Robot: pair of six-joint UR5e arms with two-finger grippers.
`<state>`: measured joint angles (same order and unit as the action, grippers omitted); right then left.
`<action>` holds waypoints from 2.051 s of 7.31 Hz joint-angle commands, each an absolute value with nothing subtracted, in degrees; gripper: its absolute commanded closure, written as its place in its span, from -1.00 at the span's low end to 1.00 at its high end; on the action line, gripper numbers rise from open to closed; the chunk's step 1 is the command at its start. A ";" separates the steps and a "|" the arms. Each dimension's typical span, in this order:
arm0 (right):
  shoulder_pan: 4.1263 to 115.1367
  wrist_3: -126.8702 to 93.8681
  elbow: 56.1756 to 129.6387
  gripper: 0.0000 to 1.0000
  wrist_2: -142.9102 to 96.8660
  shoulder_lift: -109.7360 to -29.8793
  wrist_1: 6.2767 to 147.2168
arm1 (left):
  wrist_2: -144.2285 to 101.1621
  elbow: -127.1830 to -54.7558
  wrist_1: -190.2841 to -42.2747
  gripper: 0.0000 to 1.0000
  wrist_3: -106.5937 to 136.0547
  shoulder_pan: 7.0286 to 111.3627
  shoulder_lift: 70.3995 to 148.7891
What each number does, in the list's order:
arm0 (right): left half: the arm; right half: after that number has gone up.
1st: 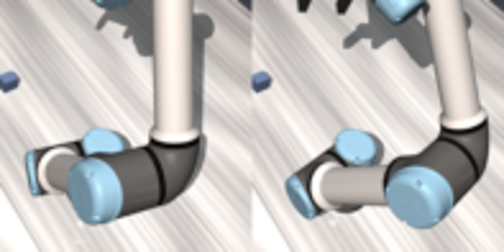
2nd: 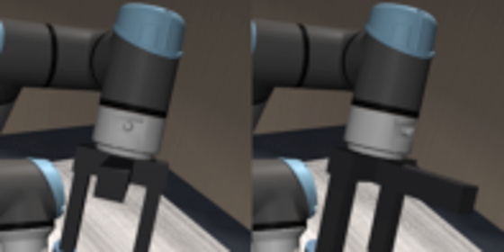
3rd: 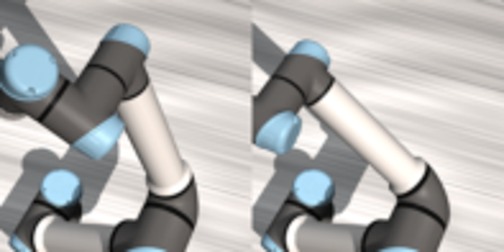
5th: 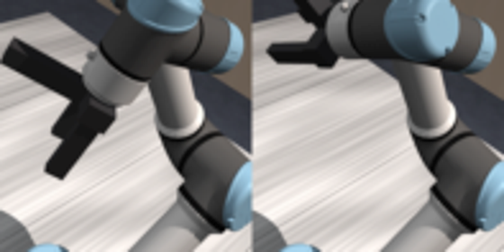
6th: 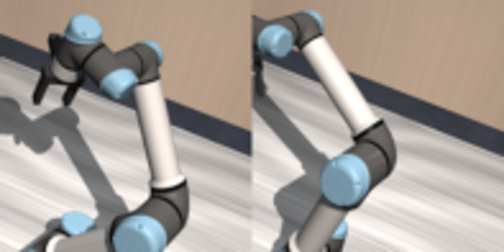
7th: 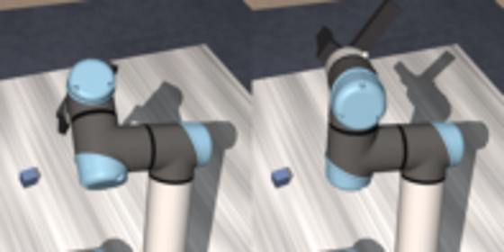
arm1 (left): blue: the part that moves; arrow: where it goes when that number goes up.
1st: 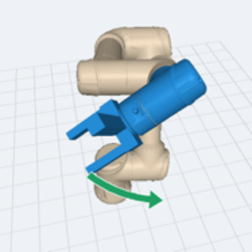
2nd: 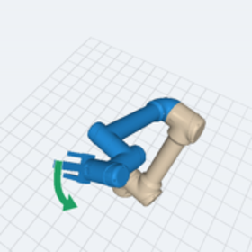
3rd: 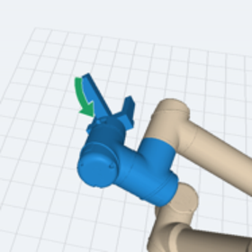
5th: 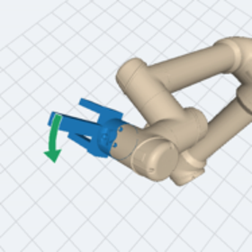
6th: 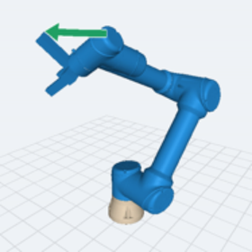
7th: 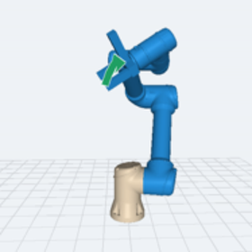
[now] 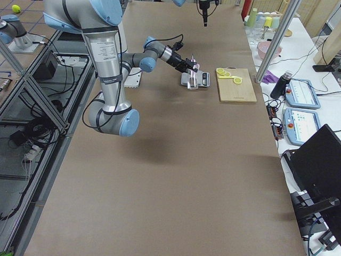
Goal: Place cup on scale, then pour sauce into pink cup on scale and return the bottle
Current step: 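Lift the bottle with the right gripper over the pink cup while the left arm retracts, then tilt the bottle spout down into the pink cup with the right gripper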
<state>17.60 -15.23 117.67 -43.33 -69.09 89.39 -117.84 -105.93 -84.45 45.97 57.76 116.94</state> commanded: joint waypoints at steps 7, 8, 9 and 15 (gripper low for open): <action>16.96 -0.88 106.02 1.00 -38.14 -58.11 98.44 | -119.36 -101.87 -91.32 -0.98 31.04 66.70 104.95; 17.40 -0.88 104.43 1.00 -38.14 -57.66 98.35 | -119.36 -101.78 -91.32 -0.98 30.94 66.88 104.16; 17.84 -0.44 102.33 1.00 -38.06 -56.26 98.35 | -119.36 -101.86 -91.32 -0.97 28.94 67.15 103.37; 17.40 5.89 96.77 1.00 -28.75 -55.37 98.53 | -119.36 -101.34 -90.88 -0.98 28.56 67.76 103.36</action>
<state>17.52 4.56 97.06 -29.92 -55.52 98.59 -119.42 -101.44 -90.91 28.57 67.76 103.36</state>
